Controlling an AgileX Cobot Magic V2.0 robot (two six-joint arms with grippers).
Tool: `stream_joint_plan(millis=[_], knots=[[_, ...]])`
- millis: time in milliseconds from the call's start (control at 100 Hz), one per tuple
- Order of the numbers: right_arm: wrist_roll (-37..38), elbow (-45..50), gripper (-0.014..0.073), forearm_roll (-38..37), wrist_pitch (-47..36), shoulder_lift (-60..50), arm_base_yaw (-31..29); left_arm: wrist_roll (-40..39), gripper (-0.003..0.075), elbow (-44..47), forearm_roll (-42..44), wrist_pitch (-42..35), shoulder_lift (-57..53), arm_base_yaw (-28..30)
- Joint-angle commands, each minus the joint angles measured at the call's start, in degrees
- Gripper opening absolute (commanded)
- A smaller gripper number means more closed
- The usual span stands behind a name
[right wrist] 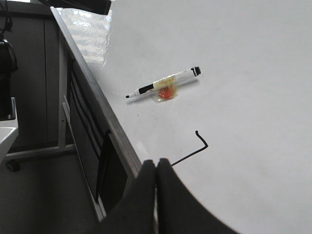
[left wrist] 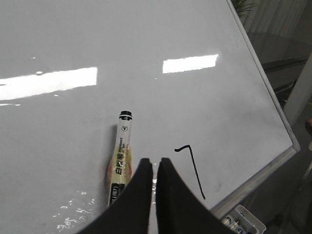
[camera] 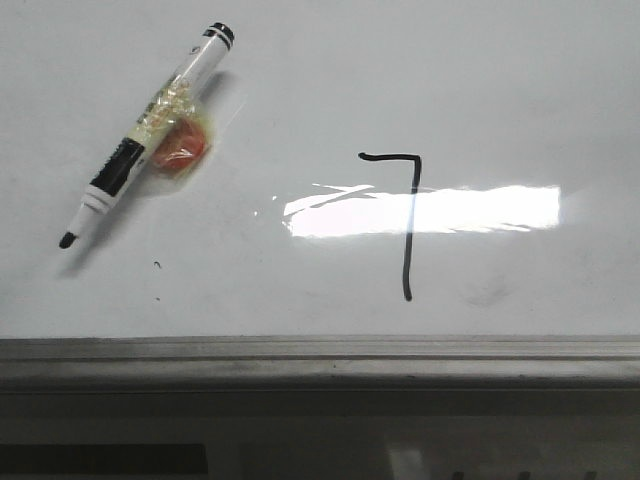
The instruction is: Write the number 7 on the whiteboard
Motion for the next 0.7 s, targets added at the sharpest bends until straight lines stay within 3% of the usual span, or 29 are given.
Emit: stream_joint_plan(millis=[0,690], knots=[[-0.29,-1.12,-0.005,-1.34,-3.87,-0.15,-0.04,0.22,-0.002,-1.29,-1.27,2.65,0.31,-0.55],[-0.29,-1.12,-0.005,-1.34,-3.87,-0.15,-0.04,0.22,-0.002,-1.29,-1.27,3.56,0.31,-0.55]])
